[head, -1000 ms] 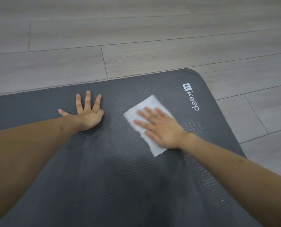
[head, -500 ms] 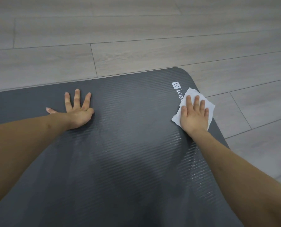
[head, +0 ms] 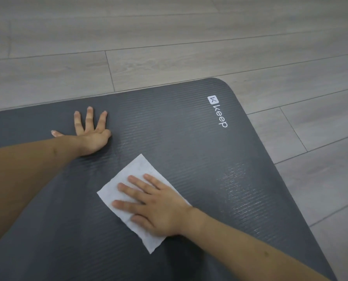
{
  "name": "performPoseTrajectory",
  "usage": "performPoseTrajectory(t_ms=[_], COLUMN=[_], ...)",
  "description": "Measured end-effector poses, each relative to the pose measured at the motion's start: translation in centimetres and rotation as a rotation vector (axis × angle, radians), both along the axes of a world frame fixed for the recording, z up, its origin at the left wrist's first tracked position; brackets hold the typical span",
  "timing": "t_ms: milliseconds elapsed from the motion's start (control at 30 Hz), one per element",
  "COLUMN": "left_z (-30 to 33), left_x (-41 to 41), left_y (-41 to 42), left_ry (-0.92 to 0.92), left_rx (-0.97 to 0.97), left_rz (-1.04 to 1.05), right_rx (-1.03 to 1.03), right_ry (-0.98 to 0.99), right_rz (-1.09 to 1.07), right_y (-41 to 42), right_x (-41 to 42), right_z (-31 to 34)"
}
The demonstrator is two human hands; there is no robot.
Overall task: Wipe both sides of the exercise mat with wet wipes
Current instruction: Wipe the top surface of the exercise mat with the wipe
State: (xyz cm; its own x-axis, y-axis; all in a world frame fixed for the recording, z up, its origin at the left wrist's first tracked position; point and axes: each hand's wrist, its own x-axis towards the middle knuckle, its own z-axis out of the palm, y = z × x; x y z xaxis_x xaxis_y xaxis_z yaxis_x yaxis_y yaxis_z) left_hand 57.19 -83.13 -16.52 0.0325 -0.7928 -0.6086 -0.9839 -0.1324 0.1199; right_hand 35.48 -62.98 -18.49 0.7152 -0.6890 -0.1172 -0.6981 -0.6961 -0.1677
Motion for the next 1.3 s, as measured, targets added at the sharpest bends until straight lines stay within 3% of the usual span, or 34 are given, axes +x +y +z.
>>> performPoseTrajectory(t_ms=[100, 267, 400, 533, 633, 733, 833, 1100, 1300], left_z=[0.4, 1.1, 0.9, 1.6, 2.7, 2.2, 0.7, -1.0, -2.3], left_x=[-0.2, -0.4, 0.3, 1.2, 3.7, 7.0, 8.3, 10.2, 11.2], left_y=[0.1, 0.3, -0.2, -0.9, -0.8, -0.1, 0.2, -2.6, -3.4], left_ry=[-0.003, 0.011, 0.044, 0.136, 0.204, 0.107, -0.016, 0.003, -0.002], left_rx=[0.003, 0.018, 0.054, 0.024, -0.231, -0.391, -0.299, -0.068, -0.031], left_rz=[-0.011, -0.026, -0.046, -0.054, 0.038, 0.077, -0.039, -0.127, -0.188], right_rx=[-0.001, 0.038, 0.085, 0.084, 0.108, 0.12, 0.114, 0.086, 0.085], right_ry=[0.007, 0.056, 0.072, 0.07, 0.041, 0.043, 0.048, 0.12, 0.139], right_rz=[-0.107, -0.78, -1.025, -0.986, -0.753, -0.493, -0.407, -1.023, -1.014], right_y=[-2.7, -10.3, -15.4, -19.4, -21.1, -21.1, -22.5, -25.4, -25.8], right_x=[-3.2, -12.5, -11.9, -5.4, 3.3, 9.6, 7.2, -18.1, -14.7], right_z=[-0.3, 0.0, 0.1, 0.3, 0.6, 0.6, 0.4, 0.5, 0.6])
